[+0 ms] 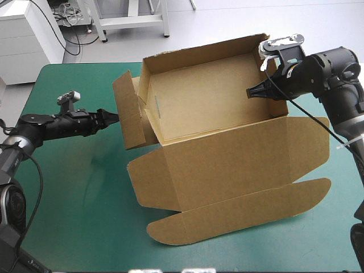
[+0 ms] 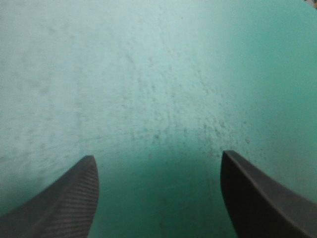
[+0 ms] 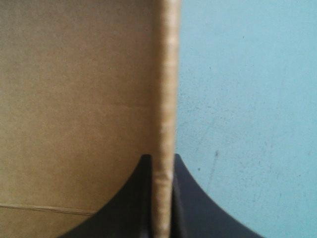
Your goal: Fold the box
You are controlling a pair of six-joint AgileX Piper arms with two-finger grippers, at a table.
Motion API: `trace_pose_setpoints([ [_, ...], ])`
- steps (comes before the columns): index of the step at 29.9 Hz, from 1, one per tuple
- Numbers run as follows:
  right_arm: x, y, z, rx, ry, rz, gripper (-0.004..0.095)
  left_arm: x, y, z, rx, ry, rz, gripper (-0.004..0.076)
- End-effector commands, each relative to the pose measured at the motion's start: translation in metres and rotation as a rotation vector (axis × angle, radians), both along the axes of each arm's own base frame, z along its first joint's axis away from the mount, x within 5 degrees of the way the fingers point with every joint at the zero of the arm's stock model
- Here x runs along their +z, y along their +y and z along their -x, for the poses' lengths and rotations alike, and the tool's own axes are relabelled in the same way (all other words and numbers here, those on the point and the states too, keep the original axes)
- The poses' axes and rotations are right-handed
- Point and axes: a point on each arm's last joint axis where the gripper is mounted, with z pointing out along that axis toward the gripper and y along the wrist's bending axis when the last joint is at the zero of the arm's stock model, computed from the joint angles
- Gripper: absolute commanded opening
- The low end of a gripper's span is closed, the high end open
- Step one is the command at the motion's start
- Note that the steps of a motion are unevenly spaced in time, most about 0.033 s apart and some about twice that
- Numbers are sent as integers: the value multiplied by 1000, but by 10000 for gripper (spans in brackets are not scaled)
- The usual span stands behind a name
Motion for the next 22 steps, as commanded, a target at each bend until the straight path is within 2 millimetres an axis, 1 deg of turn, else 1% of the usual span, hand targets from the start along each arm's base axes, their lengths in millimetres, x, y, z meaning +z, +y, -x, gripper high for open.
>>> trace_pose_setpoints([
  [1,28,-4,13,4,-139,-39,-22,20,-31,-7,-42,-83,110,491],
  [4,28,-3,13,5,-144,-40,-22,20,-53,-7,-104,-96,157,491],
  [7,29,-4,13,3,-147,-36,-22,27,-67,-5,-172,-138,228,491],
  [11,29,-6,12,-9,-159,-8,-22,36,-73,0,-241,-176,323,491],
  [15,29,-7,10,-15,-172,2,-22,45,-75,5,-275,-201,346,491],
  [18,24,-6,4,-16,-156,11,-21,57,-76,11,-289,-239,363,491],
  [22,11,-2,-10,-15,-117,18,-22,74,-78,19,-316,-300,394,491],
])
